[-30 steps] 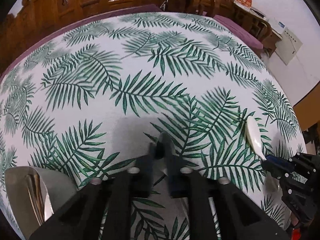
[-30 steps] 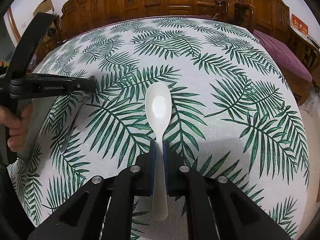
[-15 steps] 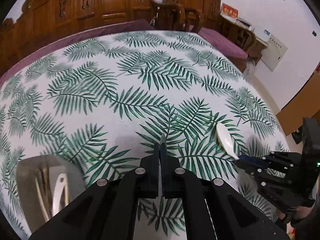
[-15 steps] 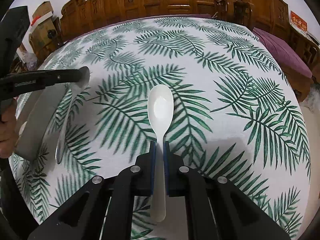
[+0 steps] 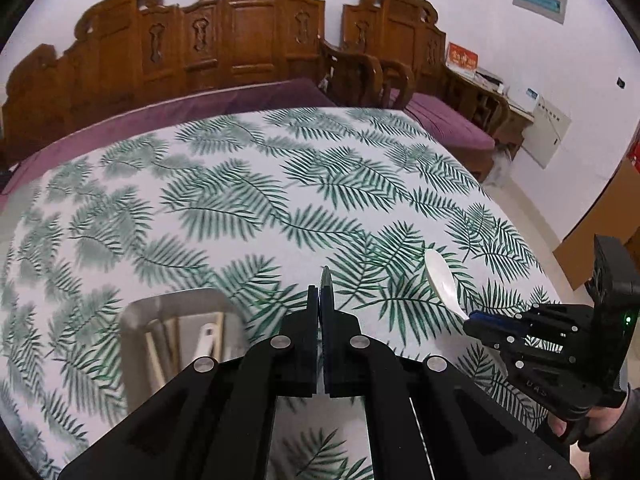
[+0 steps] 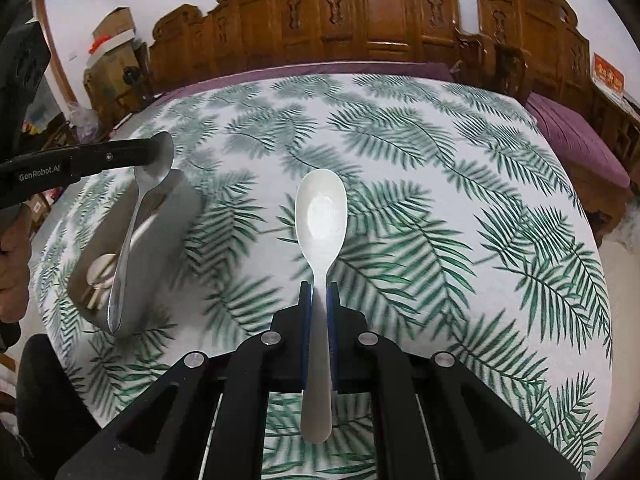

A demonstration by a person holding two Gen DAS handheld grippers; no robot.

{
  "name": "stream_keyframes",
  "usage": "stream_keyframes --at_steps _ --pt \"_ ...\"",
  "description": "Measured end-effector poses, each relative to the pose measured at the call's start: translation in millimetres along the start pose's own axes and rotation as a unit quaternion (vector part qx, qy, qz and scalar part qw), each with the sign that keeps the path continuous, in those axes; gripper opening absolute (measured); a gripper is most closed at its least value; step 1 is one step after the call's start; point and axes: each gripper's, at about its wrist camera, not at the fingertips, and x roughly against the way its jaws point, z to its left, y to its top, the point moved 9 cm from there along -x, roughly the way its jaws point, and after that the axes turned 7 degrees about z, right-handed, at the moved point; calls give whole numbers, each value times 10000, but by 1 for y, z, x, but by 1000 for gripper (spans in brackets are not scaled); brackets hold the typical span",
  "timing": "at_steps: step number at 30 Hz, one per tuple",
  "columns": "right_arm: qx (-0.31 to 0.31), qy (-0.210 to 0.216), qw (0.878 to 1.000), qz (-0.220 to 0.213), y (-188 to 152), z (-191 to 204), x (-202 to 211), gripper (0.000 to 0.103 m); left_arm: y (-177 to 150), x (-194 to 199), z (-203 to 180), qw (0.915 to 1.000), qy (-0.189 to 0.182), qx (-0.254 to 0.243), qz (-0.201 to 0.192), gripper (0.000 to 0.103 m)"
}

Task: Organize utensils
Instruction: 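Drop the metal spoon into the tray with the left tool while the right holds its spoon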

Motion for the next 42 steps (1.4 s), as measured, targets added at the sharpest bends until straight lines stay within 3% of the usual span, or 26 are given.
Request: stream_keyframes --at_steps 11,20,30,42 --pt "135 148 9998 -36 4 45 6 9 -8 42 50 9993 224 171 -239 0" --pt "178 252 9995 -24 7 66 2 9 -13 49 89 9988 349 244 -239 0" --pt "256 366 9990 23 4 84 -4 9 -32 16 115 9985 465 271 130 0" --pt "288 369 9989 82 1 85 -5 9 -48 -42 109 9976 348 317 509 0"
